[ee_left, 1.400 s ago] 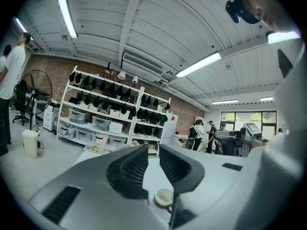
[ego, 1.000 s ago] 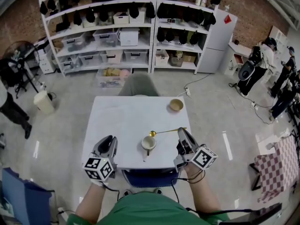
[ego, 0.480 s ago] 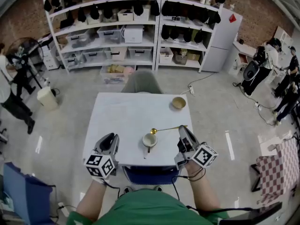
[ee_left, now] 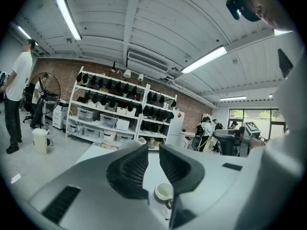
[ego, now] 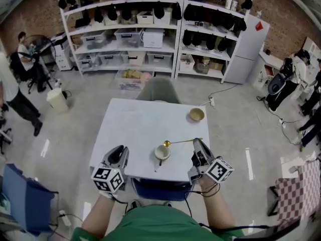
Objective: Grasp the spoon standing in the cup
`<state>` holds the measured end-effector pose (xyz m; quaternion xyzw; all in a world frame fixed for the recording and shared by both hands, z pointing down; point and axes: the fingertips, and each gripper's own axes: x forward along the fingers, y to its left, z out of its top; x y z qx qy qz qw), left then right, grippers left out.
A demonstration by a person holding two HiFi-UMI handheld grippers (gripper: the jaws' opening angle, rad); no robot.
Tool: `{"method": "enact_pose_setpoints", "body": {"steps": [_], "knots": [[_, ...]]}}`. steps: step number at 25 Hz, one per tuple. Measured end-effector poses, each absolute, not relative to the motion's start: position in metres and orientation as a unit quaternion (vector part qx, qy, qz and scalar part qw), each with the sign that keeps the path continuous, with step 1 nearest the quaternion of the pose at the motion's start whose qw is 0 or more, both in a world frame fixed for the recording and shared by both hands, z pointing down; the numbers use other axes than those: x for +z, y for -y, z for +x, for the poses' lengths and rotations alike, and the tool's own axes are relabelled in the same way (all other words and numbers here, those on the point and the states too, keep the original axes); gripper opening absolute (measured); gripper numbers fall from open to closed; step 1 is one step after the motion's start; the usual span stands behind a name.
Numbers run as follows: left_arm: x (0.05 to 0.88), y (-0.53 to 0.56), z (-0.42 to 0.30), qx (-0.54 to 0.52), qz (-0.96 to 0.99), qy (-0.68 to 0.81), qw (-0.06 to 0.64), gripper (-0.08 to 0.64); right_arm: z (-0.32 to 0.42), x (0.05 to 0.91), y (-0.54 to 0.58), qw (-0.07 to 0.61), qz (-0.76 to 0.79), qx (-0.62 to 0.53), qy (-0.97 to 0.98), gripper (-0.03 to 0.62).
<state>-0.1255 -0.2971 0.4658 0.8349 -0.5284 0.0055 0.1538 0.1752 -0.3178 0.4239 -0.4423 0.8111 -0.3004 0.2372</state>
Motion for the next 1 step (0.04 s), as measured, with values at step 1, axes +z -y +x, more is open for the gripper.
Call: {"method": "enact_pose_setpoints", "body": {"steps": [1], "knots": [[0.4646, 0.2976, -0.1254, 0.004, 0.834, 0.53, 0.152, 0.083, 0.1766, 0.4233, 0.3195, 0.238, -0.442, -0.299, -0.812, 0.028]]}}
